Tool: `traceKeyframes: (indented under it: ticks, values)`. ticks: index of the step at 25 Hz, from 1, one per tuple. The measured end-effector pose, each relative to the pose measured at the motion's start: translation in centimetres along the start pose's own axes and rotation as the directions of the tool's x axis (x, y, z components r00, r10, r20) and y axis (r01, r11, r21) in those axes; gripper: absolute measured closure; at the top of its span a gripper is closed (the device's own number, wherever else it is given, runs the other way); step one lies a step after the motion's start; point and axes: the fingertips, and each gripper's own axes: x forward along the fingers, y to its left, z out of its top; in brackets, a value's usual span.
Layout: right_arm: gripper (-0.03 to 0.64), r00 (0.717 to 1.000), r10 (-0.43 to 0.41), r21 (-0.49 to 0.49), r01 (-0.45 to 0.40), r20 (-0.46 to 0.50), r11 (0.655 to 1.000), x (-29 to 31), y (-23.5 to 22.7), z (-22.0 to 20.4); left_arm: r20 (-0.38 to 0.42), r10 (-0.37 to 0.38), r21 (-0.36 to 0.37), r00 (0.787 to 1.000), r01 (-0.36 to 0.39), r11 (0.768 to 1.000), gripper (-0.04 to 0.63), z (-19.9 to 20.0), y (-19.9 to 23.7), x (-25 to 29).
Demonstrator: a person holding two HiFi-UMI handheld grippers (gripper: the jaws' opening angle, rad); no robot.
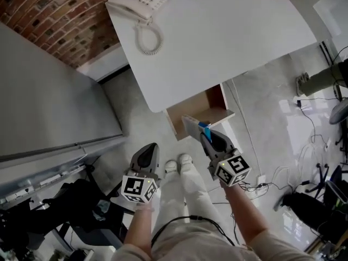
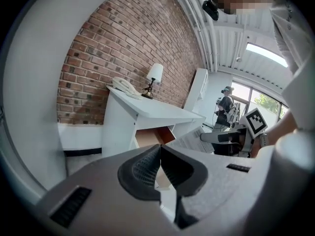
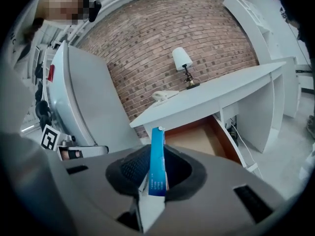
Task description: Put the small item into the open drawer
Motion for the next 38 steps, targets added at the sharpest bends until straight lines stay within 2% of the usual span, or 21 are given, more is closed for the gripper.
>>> traceKeyframes:
  ticks: [6,14,28,38]
  values:
    - [0.537,0.997,-0.009,-0.101,0.001,-0.083,0.995,3.3,-0.8,-2.7,-0.015,-0.001,-0.017,1.0,0.0,1.0,0.589,-1.7,0.1,2.1]
    - [0.535,0.978,-0.027,-0.222,-0.021,-0.209,0.975,6.6,-1.2,-5.8,-0.036,0.022,-0.045,0.999,-0.024,0.999,0.589,-4.0,1.5,3.0]
    - [0.534,0.94,-0.055,-0.428,-0.101,-0.337,0.898,10.3,-1.1,-9.5,-0.028,0.044,-0.068,0.999,-0.046,0.997,0.589,-5.4,2.9,4.1]
    - [0.529,0.919,-0.068,-0.453,-0.126,-0.389,0.883,11.6,-1.3,-10.8,-0.028,0.071,-0.08,0.997,-0.073,0.994,0.589,-6.2,3.6,4.2]
